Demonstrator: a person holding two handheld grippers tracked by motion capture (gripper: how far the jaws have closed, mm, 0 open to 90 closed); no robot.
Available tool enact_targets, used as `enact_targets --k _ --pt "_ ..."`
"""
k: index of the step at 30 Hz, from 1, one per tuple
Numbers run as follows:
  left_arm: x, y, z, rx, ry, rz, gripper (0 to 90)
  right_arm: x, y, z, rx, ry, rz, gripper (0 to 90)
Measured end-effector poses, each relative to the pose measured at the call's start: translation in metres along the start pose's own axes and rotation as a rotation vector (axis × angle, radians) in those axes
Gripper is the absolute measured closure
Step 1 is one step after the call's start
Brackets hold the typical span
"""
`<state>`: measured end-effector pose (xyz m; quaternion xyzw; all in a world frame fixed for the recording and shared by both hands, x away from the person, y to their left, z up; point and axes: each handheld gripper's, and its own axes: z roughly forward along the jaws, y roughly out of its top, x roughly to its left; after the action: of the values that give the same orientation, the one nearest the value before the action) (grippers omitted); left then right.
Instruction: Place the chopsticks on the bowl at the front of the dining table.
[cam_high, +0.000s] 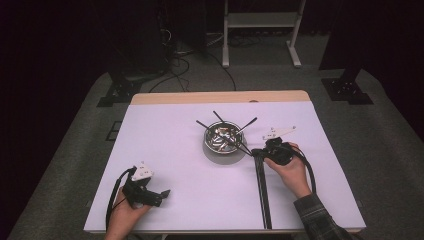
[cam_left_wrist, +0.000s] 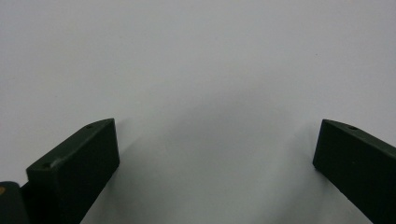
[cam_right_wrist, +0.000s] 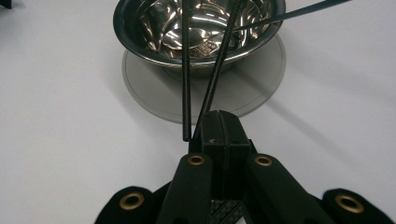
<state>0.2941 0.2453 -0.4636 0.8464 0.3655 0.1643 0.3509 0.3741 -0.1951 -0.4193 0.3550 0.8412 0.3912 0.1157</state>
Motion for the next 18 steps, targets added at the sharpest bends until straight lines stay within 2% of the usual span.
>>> enact_targets --k 18 --pt "0.000 0.000 0.000 0.000 0.000 0.000 0.0 0.022 0.006 0.008 0.008 0.043 -0.055 89.6"
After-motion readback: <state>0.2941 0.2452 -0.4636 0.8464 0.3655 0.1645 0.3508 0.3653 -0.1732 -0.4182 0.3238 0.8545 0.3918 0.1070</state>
